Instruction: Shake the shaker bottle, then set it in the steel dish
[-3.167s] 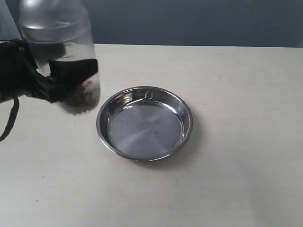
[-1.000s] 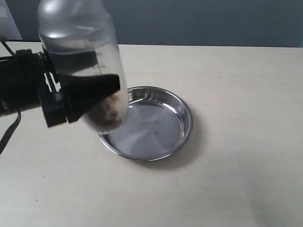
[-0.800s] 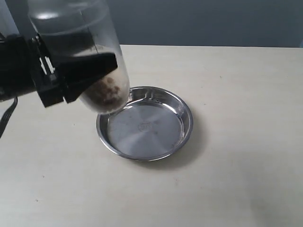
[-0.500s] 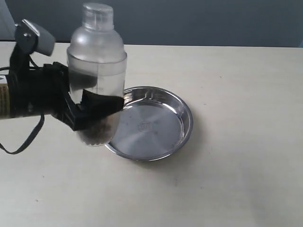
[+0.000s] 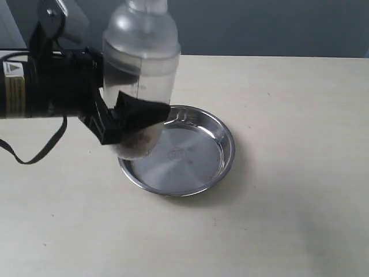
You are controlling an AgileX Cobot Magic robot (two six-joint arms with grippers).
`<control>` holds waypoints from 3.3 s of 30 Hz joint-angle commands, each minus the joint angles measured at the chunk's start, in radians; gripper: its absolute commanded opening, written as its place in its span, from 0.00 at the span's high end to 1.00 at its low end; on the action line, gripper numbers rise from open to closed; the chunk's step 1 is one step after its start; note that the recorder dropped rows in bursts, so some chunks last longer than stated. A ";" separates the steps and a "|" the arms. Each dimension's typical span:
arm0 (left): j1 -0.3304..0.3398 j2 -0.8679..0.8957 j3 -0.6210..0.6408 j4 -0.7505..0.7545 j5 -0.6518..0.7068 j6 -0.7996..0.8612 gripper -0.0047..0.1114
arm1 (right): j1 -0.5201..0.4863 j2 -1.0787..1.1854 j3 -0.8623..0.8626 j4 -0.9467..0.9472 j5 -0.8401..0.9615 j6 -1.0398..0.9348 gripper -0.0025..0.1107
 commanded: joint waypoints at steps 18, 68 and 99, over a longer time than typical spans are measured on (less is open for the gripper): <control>-0.017 -0.042 -0.105 -0.276 -0.095 0.168 0.96 | 0.001 -0.004 0.001 -0.001 -0.010 -0.002 0.98; -0.047 0.143 -0.144 0.064 0.028 -0.140 0.96 | 0.001 -0.004 0.001 -0.001 -0.010 -0.002 0.98; -0.047 -0.040 -0.173 -0.360 0.289 -0.126 0.96 | 0.001 -0.004 0.001 -0.001 -0.010 -0.002 0.98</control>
